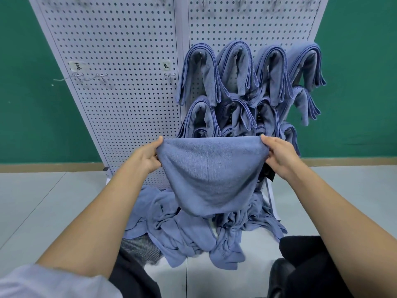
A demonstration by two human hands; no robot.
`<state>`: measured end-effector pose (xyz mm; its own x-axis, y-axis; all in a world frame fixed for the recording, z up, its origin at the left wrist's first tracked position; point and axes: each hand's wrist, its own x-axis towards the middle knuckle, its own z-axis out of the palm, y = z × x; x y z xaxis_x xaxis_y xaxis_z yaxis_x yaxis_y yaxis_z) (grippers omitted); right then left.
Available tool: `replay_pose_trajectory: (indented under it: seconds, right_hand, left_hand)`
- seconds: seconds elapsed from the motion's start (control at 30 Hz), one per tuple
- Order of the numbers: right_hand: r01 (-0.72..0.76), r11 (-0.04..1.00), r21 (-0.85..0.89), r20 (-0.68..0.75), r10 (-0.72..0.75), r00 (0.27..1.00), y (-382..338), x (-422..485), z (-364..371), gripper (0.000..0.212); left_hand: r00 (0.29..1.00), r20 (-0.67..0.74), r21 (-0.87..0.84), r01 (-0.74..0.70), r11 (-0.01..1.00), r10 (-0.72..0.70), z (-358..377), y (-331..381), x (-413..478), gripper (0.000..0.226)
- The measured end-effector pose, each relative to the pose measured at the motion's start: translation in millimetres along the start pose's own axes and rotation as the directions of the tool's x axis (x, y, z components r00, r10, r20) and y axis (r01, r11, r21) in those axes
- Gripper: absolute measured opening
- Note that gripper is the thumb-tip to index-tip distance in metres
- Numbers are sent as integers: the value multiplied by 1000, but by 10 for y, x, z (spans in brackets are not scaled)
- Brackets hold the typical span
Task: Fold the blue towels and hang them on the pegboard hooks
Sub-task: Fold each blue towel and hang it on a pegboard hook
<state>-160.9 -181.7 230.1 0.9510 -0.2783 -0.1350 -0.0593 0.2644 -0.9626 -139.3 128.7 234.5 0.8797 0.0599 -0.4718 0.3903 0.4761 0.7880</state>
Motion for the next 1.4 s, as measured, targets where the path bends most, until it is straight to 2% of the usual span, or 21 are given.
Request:
replay_pose_trajectory:
  seconds: [0.07,0.17,0.2,0.27,0.47,0.57,0.67,0.77,0.87,0.93,1.0,1.03,1.07,1.13,1.2,1.23,1.3,1.4]
  right_hand:
    - [16,1000,-19,0,-16,1000,3,5,-19,15]
    - [20,999,-31,-23,-21,1000,6,6,-51,16]
    - [27,999,-46,-27,-28,999,6,-3,-54,15]
    - [45,996,-75,-27,-47,999,6,-19,-58,15]
    - [58,986,-154,-39,-65,997,4,-20,-124,15]
    - [69,980,-189,-25,-75,997,9,-14,-145,12]
    - [109,956,-273,10,-111,994,56,42,-180,28]
    - [191,838,-510,5,-220,976,108,79,-191,31]
    - [290,582,-760,54,-388,920,83,72,-182,18]
    - [324,439,-838,102,-457,883,46,58,-174,10]
    - [339,404,-850,125,-472,873,14,40,-160,10]
    - [349,426,-835,135,-457,879,2,29,-155,11]
    - [359,494,-792,142,-424,895,-10,12,-152,11]
    - [338,714,-613,169,-299,939,-34,-25,-153,11]
    - [225,891,-394,245,-134,960,-57,-32,-163,14]
    - [144,942,-304,284,-55,957,-55,-21,-165,15]
    - [6,982,-189,303,53,951,-39,0,-141,13]
    - [-141,979,-150,177,166,970,-9,-21,-34,12]
  left_hand:
    - [997,-43,41,-66,997,68,-17,9,26,12]
    - [976,-119,133,-168,977,184,-41,25,58,29]
    - [971,-129,157,-182,971,203,-46,25,54,29]
    - [968,-119,203,-192,960,219,-59,14,47,18]
    - [960,-50,281,-251,926,276,-126,19,25,12]
    - [944,-26,367,-298,881,330,-158,31,27,17]
    - [923,5,466,-343,816,385,-185,40,37,28]
    - [871,50,604,-416,680,489,-198,18,33,34]
    - [796,110,717,-478,507,595,-231,4,40,26]
    - [768,109,739,-487,465,632,-277,40,63,15]
    - [773,110,746,-479,462,625,-328,99,78,10]
    - [788,120,742,-475,473,604,-347,128,76,12]
    - [810,135,720,-476,505,571,-365,154,69,14]
    - [851,187,617,-490,615,490,-404,203,35,17]
    - [880,248,464,-475,748,405,-450,261,0,17]
    - [889,259,395,-454,799,377,-470,289,-10,16]
    - [916,214,317,-394,863,340,-490,320,-11,15]
    - [969,92,277,-247,929,230,-442,266,-2,15]
